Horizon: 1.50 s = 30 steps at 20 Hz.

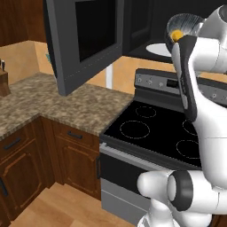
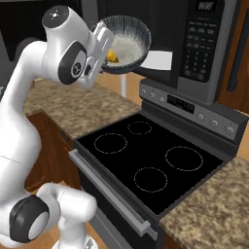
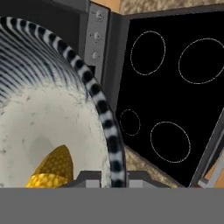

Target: Pick the corn from the sink and place it in the bowl. Then pick the bowl and place it in the microwave. Then close the microwave door and press the start button.

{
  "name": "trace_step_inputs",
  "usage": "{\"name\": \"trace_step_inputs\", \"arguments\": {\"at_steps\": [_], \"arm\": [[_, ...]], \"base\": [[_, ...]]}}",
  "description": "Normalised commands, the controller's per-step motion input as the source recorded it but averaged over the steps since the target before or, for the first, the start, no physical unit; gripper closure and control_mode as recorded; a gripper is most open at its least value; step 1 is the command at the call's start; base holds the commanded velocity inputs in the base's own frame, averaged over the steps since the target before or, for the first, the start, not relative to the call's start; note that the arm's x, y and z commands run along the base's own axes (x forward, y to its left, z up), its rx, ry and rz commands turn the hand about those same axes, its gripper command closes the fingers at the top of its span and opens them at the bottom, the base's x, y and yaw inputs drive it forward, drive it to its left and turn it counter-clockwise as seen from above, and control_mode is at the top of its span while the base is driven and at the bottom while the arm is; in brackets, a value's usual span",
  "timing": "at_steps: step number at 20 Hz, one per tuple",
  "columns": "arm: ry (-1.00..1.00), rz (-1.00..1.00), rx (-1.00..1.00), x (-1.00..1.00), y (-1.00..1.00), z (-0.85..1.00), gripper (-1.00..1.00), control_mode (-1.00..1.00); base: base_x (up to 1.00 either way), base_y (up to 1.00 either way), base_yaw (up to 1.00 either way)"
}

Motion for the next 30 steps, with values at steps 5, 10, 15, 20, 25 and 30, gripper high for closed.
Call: {"name": "trace_step_inputs", "arguments": {"at_steps": [5, 10, 15, 20, 25, 30], "arm": [[0.11, 0.00, 0.07, 0.97, -0.32, 0.00, 1.00, -1.00], [0.15, 0.00, 0.07, 0.79, -0.40, 0.00, 1.00, -1.00], [-0.01, 0.00, 0.05, 0.68, -0.37, 0.00, 1.00, -1.00], [-0.05, 0.00, 0.02, 0.67, -0.24, -0.12, 1.00, -1.00], [-0.10, 0.00, 0.00, 0.52, -0.02, -0.46, 1.00, -1.00], [-0.04, 0.00, 0.00, 0.60, -0.03, -0.26, 1.00, -1.00]], "base": [[0.00, 0.00, 0.00], [0.00, 0.00, 0.00], [0.00, 0.00, 0.00], [0.00, 0.00, 0.00], [0.00, 0.00, 0.00], [0.00, 0.00, 0.00]]}}
